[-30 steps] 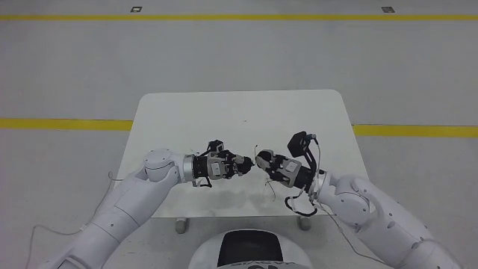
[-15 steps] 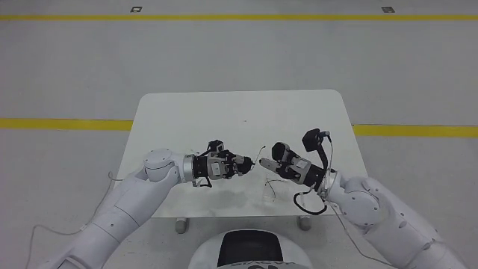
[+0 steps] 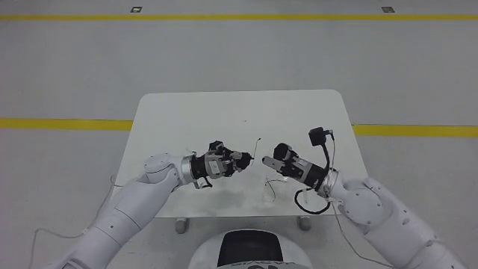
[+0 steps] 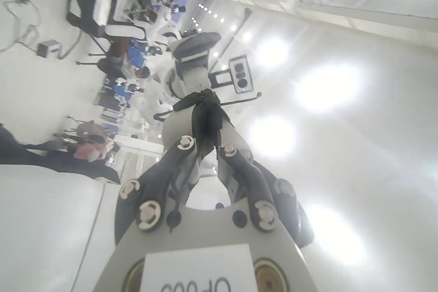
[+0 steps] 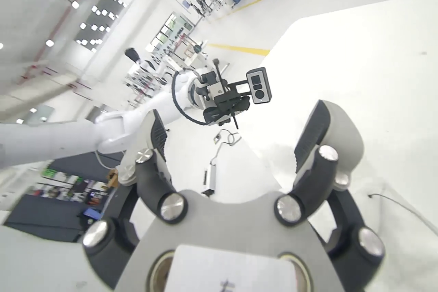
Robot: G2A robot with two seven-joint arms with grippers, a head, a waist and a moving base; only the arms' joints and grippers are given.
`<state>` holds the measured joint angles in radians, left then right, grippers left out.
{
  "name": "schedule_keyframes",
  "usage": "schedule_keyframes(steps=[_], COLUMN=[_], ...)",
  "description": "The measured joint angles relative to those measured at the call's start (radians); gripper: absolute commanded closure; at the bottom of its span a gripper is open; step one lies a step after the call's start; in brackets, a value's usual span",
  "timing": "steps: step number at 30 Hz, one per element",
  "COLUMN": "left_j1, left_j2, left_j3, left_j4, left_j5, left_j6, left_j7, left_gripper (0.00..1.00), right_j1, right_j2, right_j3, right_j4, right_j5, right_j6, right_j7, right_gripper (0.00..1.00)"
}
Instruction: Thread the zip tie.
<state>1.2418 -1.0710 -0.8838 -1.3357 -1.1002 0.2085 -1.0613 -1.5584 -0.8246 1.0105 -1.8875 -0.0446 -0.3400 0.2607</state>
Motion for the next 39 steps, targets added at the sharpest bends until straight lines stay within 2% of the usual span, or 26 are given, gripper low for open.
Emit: schedule_keyframes(steps=[6,9,13,15,22,24,26,31,34,36,39], left_j1=[-0.006,-0.013,-0.024,-0.029,-0.030,-0.025,-0.012,0.009,0.009,0.006,0.000], left_j2=[-0.014,-0.023,-0.037,-0.041,-0.041,-0.042,-0.045,-0.057,-0.065,-0.071,-0.080], left_j3=[0.014,0.029,0.051,0.057,0.058,0.056,0.055,0.053,0.057,0.063,0.061], left_j4=[0.031,0.044,0.054,0.054,0.054,0.051,0.047,0.051,0.063,0.071,0.079], left_j5=[-0.045,-0.037,-0.012,0.005,0.009,0.017,0.023,0.022,0.021,0.026,0.031], left_j6=[-0.057,-0.098,-0.176,-0.209,-0.212,-0.229,-0.283,-0.442,-0.509,-0.544,-0.550], left_j7=[-0.012,-0.002,0.023,0.034,0.036,0.050,0.066,0.052,0.039,0.033,0.022], left_gripper=[1.00,1.00,1.00,1.00,1.00,1.00,1.00,1.00,1.00,1.00,1.00], right_j1=[-0.010,-0.016,-0.024,-0.024,-0.024,-0.027,-0.029,-0.029,-0.024,-0.018,-0.006], right_j2=[-0.020,-0.046,-0.102,-0.118,-0.117,-0.120,-0.125,-0.144,-0.161,-0.175,-0.196], right_j3=[0.042,0.079,0.134,0.152,0.152,0.146,0.136,0.121,0.113,0.103,0.085], right_j4=[0.027,0.056,0.120,0.151,0.151,0.152,0.176,0.269,0.317,0.345,0.381], right_j5=[0.271,0.410,0.584,0.653,0.638,0.652,0.708,0.911,0.991,1.049,1.100], right_j6=[0.000,0.000,0.000,0.000,0.000,0.005,0.007,0.000,0.000,0.000,0.000], right_j7=[0.127,0.229,0.393,0.457,0.446,0.444,0.462,0.592,0.665,0.712,0.757], right_gripper=[0.00,0.00,0.00,0.00,0.00,0.00,0.00,0.00,0.00,0.00,0.00])
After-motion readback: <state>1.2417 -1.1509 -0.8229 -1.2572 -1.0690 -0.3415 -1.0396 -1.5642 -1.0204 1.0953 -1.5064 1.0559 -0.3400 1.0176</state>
